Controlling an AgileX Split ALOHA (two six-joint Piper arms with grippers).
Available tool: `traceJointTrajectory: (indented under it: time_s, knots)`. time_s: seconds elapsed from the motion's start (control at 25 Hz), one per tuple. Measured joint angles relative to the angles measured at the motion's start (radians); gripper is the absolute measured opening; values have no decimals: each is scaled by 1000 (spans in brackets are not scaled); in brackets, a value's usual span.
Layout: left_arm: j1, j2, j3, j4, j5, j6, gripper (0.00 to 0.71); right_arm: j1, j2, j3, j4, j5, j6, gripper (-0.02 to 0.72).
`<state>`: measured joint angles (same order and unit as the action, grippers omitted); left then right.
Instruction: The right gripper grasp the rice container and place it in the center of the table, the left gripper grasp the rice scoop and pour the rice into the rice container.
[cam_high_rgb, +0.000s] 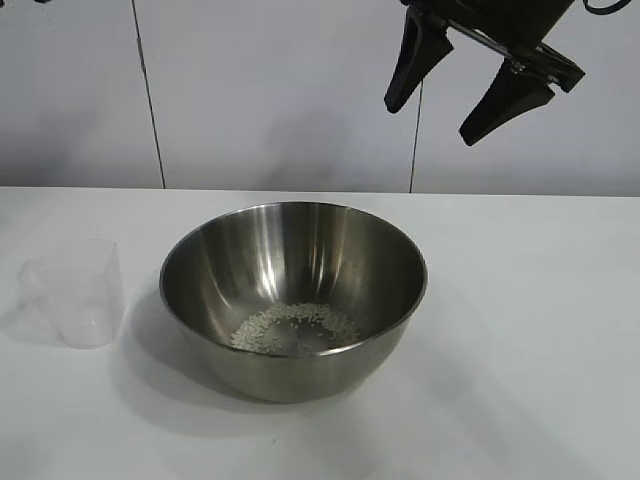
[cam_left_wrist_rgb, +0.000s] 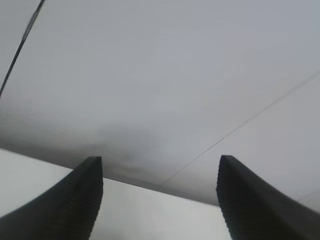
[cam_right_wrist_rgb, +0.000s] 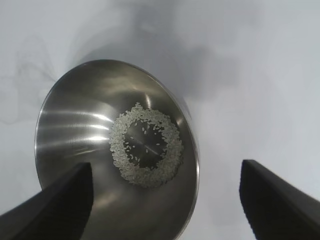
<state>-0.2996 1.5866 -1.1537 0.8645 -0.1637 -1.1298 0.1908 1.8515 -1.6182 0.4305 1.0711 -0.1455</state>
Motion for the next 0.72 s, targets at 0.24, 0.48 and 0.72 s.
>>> traceJointTrajectory:
  time_s: [0.24, 0.48, 0.72]
  knots:
    - [0, 0, 0, 308, -57, 103, 476, 0, 0, 0, 0, -2, -3, 558]
    - [0, 0, 0, 327, -21, -77, 476, 0, 0, 0, 0, -1, -4, 558]
    - [0, 0, 0, 240, -16, -721, 476, 0, 0, 0, 0, -1, -4, 558]
